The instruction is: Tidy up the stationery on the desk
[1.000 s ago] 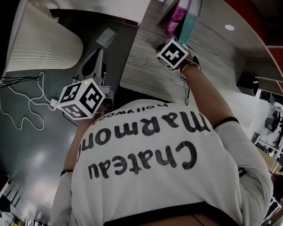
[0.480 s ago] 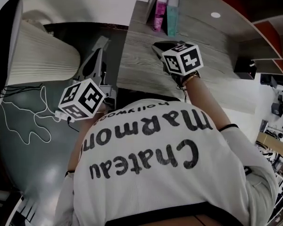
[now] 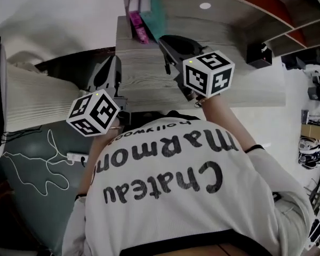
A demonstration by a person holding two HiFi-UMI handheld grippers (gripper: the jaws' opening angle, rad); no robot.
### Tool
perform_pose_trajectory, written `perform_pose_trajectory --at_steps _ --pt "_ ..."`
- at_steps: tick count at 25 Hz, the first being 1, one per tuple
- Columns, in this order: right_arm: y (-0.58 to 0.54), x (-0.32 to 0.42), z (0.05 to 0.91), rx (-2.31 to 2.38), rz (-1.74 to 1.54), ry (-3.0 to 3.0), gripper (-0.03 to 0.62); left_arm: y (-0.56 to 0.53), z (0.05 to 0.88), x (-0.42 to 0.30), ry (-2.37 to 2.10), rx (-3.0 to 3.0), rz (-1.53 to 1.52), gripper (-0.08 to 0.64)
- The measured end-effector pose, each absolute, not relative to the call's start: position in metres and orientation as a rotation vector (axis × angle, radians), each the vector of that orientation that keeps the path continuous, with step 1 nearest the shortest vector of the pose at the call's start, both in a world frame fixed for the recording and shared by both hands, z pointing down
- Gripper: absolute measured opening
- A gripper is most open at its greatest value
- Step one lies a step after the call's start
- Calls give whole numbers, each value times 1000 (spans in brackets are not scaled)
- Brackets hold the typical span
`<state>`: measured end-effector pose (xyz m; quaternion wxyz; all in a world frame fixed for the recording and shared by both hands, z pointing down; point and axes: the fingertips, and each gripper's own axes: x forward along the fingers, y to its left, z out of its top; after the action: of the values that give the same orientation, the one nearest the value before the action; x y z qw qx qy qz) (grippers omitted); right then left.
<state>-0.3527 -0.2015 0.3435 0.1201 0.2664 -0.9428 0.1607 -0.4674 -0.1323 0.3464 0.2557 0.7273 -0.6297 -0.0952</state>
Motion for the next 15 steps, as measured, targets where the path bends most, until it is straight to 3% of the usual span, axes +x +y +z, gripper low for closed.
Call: perform_pose_trajectory --at_steps 15 --pt "-227 -165 273 1354 338 -2880 43 -182 341 -309 -1423 2238 -106 15"
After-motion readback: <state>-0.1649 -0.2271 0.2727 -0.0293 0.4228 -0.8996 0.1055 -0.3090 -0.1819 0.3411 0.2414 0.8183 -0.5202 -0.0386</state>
